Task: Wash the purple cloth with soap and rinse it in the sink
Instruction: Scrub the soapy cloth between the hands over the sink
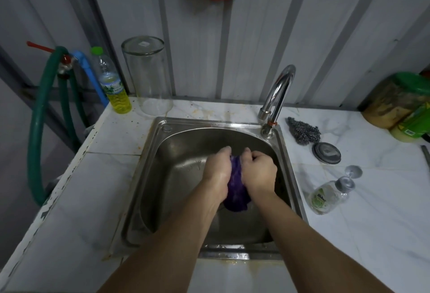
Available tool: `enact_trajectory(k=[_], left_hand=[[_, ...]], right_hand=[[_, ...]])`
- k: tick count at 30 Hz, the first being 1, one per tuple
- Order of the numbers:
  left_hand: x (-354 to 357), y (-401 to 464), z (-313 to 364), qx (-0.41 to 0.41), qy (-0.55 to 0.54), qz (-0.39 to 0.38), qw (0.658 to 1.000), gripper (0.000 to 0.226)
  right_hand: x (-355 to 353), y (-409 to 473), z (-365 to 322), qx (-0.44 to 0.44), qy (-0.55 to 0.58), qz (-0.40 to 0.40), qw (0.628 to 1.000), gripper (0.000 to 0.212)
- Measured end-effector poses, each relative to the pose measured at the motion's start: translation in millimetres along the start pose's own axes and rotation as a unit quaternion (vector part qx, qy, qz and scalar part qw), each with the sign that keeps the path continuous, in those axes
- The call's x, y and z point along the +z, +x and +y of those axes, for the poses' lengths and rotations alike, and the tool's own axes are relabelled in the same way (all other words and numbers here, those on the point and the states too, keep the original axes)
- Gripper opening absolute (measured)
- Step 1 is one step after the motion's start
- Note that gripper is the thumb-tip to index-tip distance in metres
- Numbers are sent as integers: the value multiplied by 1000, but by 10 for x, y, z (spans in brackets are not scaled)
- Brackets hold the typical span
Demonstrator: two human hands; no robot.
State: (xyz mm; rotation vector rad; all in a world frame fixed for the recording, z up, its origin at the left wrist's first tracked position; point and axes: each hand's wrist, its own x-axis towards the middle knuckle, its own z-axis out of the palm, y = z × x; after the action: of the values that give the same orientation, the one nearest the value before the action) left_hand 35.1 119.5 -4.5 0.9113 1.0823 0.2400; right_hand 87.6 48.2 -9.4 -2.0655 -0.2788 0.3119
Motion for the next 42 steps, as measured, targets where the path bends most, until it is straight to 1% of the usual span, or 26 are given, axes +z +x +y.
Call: enact_trajectory(k=[1, 3, 5, 6, 9, 11, 12, 14, 16, 17, 18, 19, 21, 22, 23, 25, 27, 28, 31, 32, 34, 36, 37, 39, 41, 42], left_hand=[[-23, 28, 24, 13, -2, 10, 1000, 38], [-76, 89, 115, 46, -1, 39, 998, 43], [-81, 105, 135, 57, 3, 47, 997, 44], [-64, 69, 134, 43, 2, 44, 998, 44], [2, -56, 41, -16, -18, -13, 1000, 41], [31, -82, 38, -7, -11, -21, 1000, 40], [19, -48, 54, 13, -9, -5, 1000, 41], [-48, 31, 109, 45, -1, 41, 998, 43], [-77, 74, 95, 47, -9, 51, 998, 46], [-63, 35, 85, 38, -13, 58, 997, 46], [-40, -19, 60, 22, -13, 50, 998, 45], [-13, -43, 13, 1, -18, 33, 999, 43], [36, -99, -14, -21, -15, -2, 1000, 41], [30, -94, -6, -17, -13, -4, 1000, 42], [5, -73, 25, -3, -15, 9, 1000, 43], [-58, 41, 90, 21, -6, 40, 999, 46], [-95, 42, 97, 28, 2, 39, 999, 49], [-91, 28, 73, 21, 2, 31, 999, 50], [-75, -63, -8, -39, 4, -42, 998, 45], [-66, -70, 4, -43, -2, -51, 998, 42], [-53, -57, 25, -25, -4, -73, 997, 40], [-84, -71, 107, -2, 4, -71, 997, 41], [-103, -67, 145, 4, 7, -70, 997, 42], [-117, -41, 227, 16, 11, -76, 997, 40], [-115, -22, 313, 35, 34, -79, 996, 33], [-104, -24, 361, 50, 43, -84, 994, 30]], right_hand=[[25, -78, -2, -15, -2, -2, 1000, 44], [115, -342, -41, -78, 8, -6, 997, 44], [160, -460, -77, -116, 15, -2, 993, 43], [158, -390, -88, -105, 16, 8, 994, 44], [30, -32, -83, -3, 21, 41, 999, 47], [-29, 11, -52, 30, 27, 39, 998, 47], [-13, -68, -60, 18, 25, 35, 999, 47], [68, -320, -101, -54, 33, 21, 998, 46], [125, -471, -133, -120, 27, 15, 992, 47], [138, -423, -133, -118, 19, 22, 993, 48], [133, -312, -115, -89, 13, 33, 995, 48], [101, -182, -92, -40, 11, 41, 998, 48], [-4, -13, -29, 37, 33, 42, 998, 47], [-21, -30, 3, 48, 41, 37, 997, 47], [-4, -112, 11, 32, 41, 33, 998, 47], [102, -381, -16, -60, 42, 23, 997, 44], [191, -544, -58, -122, 36, 12, 992, 43], [208, -498, -61, -121, 34, 18, 992, 44], [99, -181, -5, -47, 21, 44, 998, 45], [55, -92, 25, -24, 23, 41, 999, 45], [10, 38, 112, 18, 28, 20, 999, 45], [-16, 87, 163, 31, 5, -19, 999, 45], [-49, 91, 175, 13, -17, -34, 999, 44], [-132, 86, 168, -74, -15, -61, 995, 41], [-177, 21, 121, -151, 10, -126, 980, 32], [-165, -1, 109, -166, -2, -149, 975, 30]])
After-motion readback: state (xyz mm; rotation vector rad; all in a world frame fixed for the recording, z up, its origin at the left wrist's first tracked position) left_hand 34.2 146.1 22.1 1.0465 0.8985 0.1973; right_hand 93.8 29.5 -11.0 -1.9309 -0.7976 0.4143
